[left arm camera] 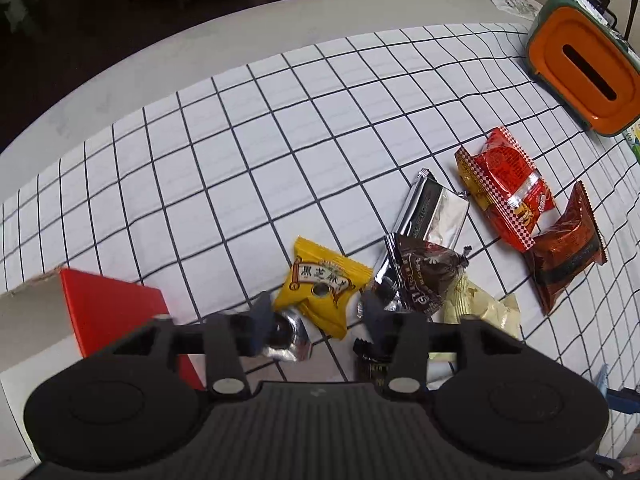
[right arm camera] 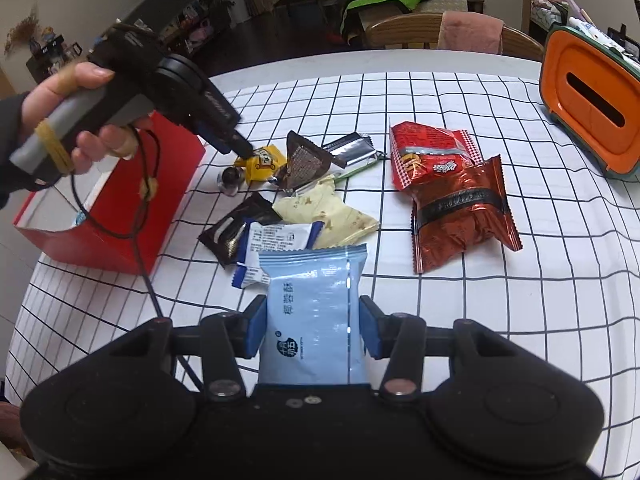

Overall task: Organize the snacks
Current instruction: 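Lift and carry the yellow packet and blue biscuit packet over the box with both grippers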

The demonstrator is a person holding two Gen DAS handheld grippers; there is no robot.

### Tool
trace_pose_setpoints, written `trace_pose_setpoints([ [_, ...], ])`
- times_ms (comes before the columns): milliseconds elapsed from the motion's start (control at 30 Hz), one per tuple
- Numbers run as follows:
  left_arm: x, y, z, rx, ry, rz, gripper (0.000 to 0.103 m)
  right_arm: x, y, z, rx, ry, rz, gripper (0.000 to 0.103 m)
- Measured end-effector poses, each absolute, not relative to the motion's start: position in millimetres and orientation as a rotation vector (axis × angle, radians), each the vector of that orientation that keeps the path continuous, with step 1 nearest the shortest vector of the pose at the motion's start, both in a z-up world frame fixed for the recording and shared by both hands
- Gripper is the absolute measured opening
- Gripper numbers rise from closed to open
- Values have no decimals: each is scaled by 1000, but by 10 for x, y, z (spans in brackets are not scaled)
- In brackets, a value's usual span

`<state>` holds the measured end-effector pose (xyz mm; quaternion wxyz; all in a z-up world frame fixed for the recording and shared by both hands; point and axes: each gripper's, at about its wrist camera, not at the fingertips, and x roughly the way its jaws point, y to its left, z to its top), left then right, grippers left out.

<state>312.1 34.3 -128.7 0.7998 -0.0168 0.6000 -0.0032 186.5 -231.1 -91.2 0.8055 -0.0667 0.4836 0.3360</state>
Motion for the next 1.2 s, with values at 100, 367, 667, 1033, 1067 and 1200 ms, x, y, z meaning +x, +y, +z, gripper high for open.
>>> trace_pose_setpoints([
  [100,3201,290,-1389,9,1299,8,59,1841,-2341,-906,-127,1038,709,47],
  [367,3342,244,-1642,35,1335,4,58,1840,-2350,-934,-106,1048,679,47],
  [667,3335,253,-1650,14,1330,-8,37,1879,-2348,-967,-102,1058,657,47],
  [1033,3089,351,-1298,-55,1280,8,33,1825,-2338,-827,-115,1035,648,47],
  [1067,3052,357,-1245,-63,1274,4,33,1813,-2333,-802,-119,1031,650,47],
  [1200,2871,368,-998,-77,1236,-4,33,1771,-2283,-681,-131,1010,664,47],
])
